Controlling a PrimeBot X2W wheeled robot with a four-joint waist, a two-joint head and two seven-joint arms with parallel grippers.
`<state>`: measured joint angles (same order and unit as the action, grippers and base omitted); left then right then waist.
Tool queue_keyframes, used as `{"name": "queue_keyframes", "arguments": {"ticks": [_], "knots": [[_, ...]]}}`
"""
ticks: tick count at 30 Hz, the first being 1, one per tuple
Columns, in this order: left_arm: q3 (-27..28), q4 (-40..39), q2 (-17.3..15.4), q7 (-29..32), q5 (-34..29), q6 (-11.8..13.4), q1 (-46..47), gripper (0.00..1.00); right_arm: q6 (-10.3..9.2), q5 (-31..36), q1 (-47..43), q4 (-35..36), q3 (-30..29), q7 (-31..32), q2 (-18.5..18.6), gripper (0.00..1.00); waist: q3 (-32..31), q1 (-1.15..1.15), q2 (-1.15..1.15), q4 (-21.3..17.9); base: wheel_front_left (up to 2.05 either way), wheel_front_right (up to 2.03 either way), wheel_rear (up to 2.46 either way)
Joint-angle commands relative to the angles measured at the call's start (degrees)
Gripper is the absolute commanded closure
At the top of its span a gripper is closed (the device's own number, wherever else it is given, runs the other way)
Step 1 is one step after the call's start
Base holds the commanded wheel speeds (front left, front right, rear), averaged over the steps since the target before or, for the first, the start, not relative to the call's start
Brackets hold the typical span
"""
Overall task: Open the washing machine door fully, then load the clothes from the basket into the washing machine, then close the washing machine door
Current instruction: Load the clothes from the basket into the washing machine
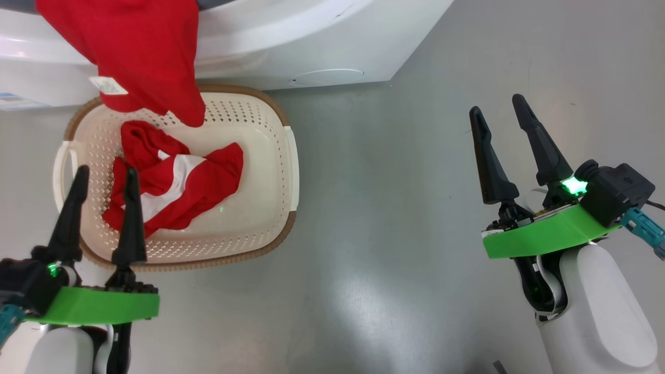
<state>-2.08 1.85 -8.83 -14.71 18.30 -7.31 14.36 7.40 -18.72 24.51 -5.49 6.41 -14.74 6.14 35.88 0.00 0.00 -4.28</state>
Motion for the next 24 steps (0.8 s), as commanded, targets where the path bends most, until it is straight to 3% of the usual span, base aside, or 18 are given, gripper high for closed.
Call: {"name": "queue_keyframes", "arguments": {"ticks": [1, 12, 24], "knots": [[1.0, -0.4, -1.9, -0.3, 0.3, -0.2, 0.2, 0.0, 0.09, -0.7, -1.8, 1.1, 1.2, -0.3, -0.2, 0.0, -0.1, 0.0, 0.0, -0.1, 0.0, 0.0, 0.0], [-4.1, 14.0, -6.3, -0.3, 1.6, -0.2, 11.5, 0.0, 0.09, -0.8, -1.3, 0.9, 2.1, -0.3, -0.7, 0.0, 0.3, 0.0, 0.0, -1.2, 0.0, 0.0, 0.0], [-10.3, 33.5, -7.8, -0.3, 6.7, -0.2, 27.6, 0.0, 0.09, -1.1, -1.3, 1.0, 2.6, -0.3, -1.6, 0.0, 1.2, 0.0, 0.0, -3.8, 0.0, 0.0, 0.0]]}}
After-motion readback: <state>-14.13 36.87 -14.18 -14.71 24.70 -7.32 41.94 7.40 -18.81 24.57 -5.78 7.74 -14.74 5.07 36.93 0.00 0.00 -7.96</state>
